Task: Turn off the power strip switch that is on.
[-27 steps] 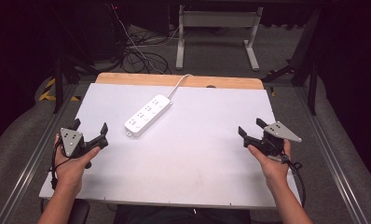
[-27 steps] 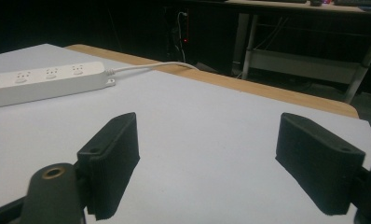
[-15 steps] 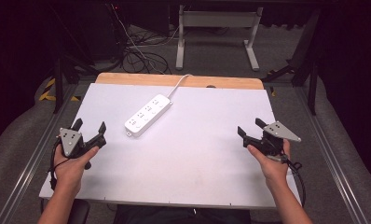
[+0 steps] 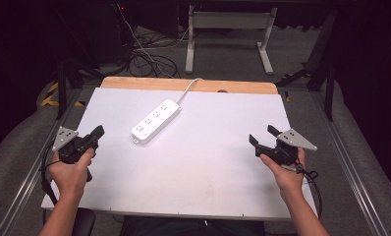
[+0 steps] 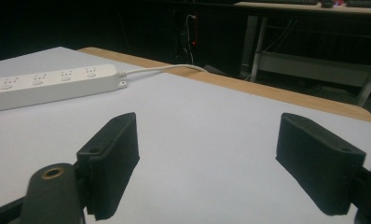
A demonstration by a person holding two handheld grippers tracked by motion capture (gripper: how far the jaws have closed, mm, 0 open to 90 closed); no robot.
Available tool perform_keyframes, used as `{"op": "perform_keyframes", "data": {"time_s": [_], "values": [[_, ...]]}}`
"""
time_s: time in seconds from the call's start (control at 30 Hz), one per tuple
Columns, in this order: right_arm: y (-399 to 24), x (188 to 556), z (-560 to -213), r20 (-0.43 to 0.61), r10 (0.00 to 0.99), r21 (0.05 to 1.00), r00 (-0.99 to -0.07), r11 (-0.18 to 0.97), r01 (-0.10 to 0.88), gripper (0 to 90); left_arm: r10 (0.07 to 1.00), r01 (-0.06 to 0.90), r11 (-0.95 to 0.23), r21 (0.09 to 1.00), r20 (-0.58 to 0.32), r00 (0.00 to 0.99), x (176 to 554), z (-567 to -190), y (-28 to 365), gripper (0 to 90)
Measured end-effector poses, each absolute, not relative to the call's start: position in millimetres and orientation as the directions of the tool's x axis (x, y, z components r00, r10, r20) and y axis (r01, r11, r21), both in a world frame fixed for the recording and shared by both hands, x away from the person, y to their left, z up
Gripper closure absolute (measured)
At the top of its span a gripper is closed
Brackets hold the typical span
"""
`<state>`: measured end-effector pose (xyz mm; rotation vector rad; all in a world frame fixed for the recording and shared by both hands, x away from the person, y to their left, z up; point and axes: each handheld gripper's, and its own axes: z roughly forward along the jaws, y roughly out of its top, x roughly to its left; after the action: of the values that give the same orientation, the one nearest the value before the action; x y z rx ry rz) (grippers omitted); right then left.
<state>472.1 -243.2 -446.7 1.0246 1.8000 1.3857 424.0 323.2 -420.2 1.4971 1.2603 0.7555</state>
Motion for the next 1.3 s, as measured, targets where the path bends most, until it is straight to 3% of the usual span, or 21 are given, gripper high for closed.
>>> {"op": "perform_keyframes", "data": {"time_s": [0.03, 0.2, 0.33, 0.87, 1.13, 1.3], "values": [[-242, 472, -447, -0.024, 0.867, 0.97, -0.498, 0.141, 0.199, 21.6, 0.948, 0.377, 0.019, 0.926, -0.136, 0.286, 429, -417, 322, 90.0], [-241, 471, -446, -0.028, 0.86, 0.97, -0.51, 0.148, 0.195, 21.6, 0.938, 0.397, -0.01, 0.918, -0.129, 0.322, 440, -415, 314, 90.0], [-242, 472, -445, -0.023, 0.862, 0.97, -0.506, 0.142, 0.199, 22.3, 0.927, 0.39, -0.166, 0.906, 0.008, 0.374, 458, -399, 293, 90.0], [-237, 474, -449, -0.04, 0.854, 0.961, -0.519, 0.175, 0.214, 22.9, 0.868, 0.447, -0.361, 0.818, 0.119, 0.483, 546, -366, 227, 90.0], [-236, 474, -447, -0.046, 0.852, 0.961, -0.522, 0.18, 0.209, 23.3, 0.811, 0.509, -0.508, 0.695, 0.186, 0.555, 600, -389, 176, 90.0], [-236, 475, -447, -0.041, 0.85, 0.958, -0.525, 0.182, 0.22, 24.4, 0.812, 0.613, -0.546, 0.572, 0.181, 0.554, 637, -414, 154, 90.0]]}}
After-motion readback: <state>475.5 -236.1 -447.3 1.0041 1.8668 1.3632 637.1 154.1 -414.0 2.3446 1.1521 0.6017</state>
